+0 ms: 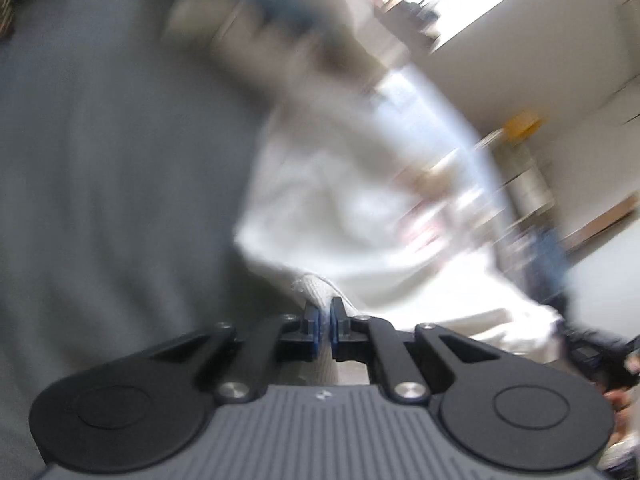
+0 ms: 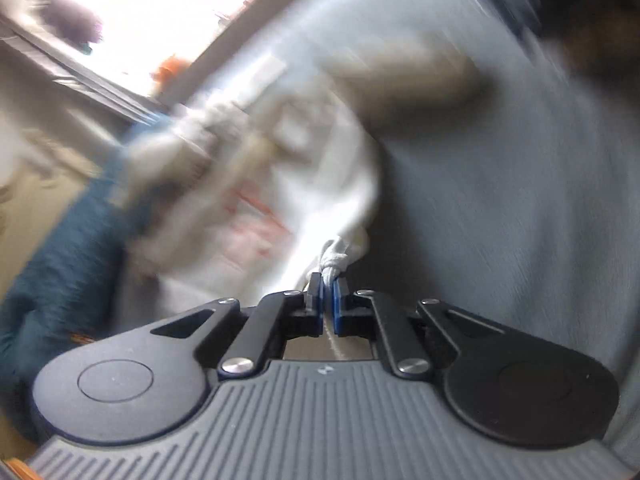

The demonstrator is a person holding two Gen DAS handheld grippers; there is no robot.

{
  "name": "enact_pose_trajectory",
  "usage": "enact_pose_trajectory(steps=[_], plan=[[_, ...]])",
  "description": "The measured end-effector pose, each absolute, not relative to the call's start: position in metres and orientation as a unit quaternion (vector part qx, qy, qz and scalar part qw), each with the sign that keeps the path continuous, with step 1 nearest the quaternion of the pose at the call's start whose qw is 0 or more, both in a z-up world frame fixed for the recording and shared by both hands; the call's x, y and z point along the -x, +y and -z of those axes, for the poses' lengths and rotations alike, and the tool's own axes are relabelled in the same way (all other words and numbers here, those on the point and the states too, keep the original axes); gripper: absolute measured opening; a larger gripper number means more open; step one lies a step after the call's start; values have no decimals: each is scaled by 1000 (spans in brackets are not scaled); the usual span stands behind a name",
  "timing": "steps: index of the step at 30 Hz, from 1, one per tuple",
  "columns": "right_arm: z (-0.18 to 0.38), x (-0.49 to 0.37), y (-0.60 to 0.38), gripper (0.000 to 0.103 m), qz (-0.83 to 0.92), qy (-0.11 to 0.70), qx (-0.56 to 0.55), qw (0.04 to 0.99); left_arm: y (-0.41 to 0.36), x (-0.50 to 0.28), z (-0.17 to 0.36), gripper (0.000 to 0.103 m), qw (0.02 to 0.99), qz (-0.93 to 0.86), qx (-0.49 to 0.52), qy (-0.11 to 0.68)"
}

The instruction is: Fold clothes

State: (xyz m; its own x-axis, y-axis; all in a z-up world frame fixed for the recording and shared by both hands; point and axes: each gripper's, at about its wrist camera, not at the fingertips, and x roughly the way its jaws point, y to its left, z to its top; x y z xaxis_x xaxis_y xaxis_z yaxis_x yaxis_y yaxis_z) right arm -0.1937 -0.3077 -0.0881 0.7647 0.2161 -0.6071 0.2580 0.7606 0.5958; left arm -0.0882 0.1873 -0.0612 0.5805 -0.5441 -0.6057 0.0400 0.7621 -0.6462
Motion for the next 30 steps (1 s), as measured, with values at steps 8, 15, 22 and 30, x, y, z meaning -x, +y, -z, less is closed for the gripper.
enact_pose_trajectory(steps=[8, 15, 22, 30], plan=[[138, 214, -326, 2, 60, 506, -345, 788, 199, 103, 135, 6, 718, 104, 315, 612], [160, 208, -341, 2, 69, 522, -379, 761, 207, 79, 63, 6, 795, 155, 302, 503], [161, 200, -346, 2, 70, 550, -352, 754, 194, 98, 129, 6, 728, 139, 260, 618], [190, 197, -358, 2, 88, 575, -365, 726, 184, 105, 186, 6, 689, 132, 242, 670]])
